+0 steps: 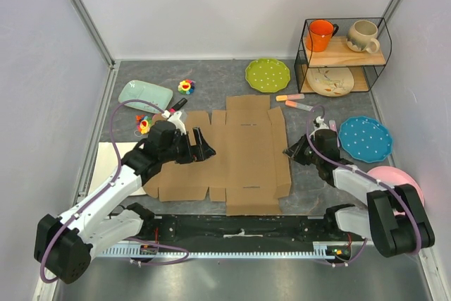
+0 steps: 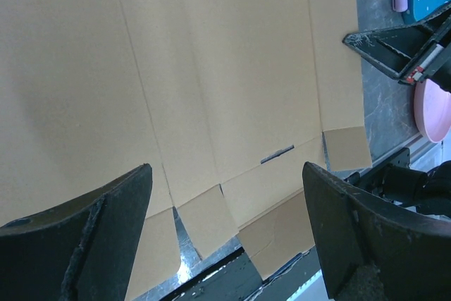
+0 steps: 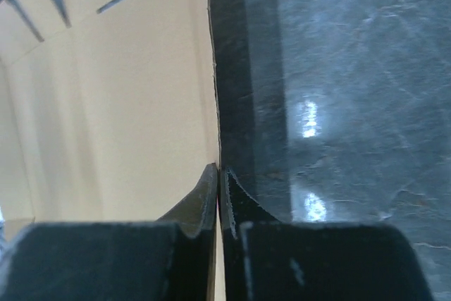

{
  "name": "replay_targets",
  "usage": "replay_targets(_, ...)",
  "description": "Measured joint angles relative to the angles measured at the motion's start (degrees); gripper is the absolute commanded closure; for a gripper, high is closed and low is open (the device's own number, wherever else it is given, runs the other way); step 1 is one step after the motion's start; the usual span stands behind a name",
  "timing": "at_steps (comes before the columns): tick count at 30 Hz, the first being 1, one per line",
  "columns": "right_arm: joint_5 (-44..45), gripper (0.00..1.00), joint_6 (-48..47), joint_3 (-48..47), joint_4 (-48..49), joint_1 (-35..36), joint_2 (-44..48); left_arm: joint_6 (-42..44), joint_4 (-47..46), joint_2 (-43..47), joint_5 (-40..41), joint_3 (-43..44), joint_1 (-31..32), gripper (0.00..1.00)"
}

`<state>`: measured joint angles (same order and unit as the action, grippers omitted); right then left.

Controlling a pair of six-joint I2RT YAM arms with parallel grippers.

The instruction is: Fold the paper box

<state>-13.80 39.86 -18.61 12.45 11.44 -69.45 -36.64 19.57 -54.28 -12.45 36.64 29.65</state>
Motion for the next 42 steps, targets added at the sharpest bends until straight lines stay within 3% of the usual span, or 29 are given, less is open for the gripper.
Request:
replay_targets(7,-0.70,1.00,-1.77,-2.03,-8.76,0.24,9.51,0.24,0.66,0.00,0.07,1.07,0.00,0.06)
replay_targets(11,-0.85,1.00,-4.31,-10.08,-17.73,0.33,15.91,1.31,1.60,-0.37,1.11,5.42,0.00,0.05)
replay_targets(18,-5.03,1.00,-9.20,-26.45,-30.16,0.35,16.96,4.46,0.83,-2.49,6.43,15.69,0.00,0.03)
replay_targets(26,-5.68,1.00,-17.40,-43.41,-48.74,2.03,14.47,13.25,-15.72,-6.91,8.76,11.82,0.00,0.03)
replay_targets(37,-1.31,1.00,-21.38,-36.15,-58.40,4.96,14.27,26.93,-28.24,-27.21,4.96,15.76,-0.02,0.00)
replay_targets(42,-1.46,1.00,-21.53,-34.45,-58.42,5.95,14.03,33.29,-30.53,-33.20,-3.78,19.80,-1.16,0.01)
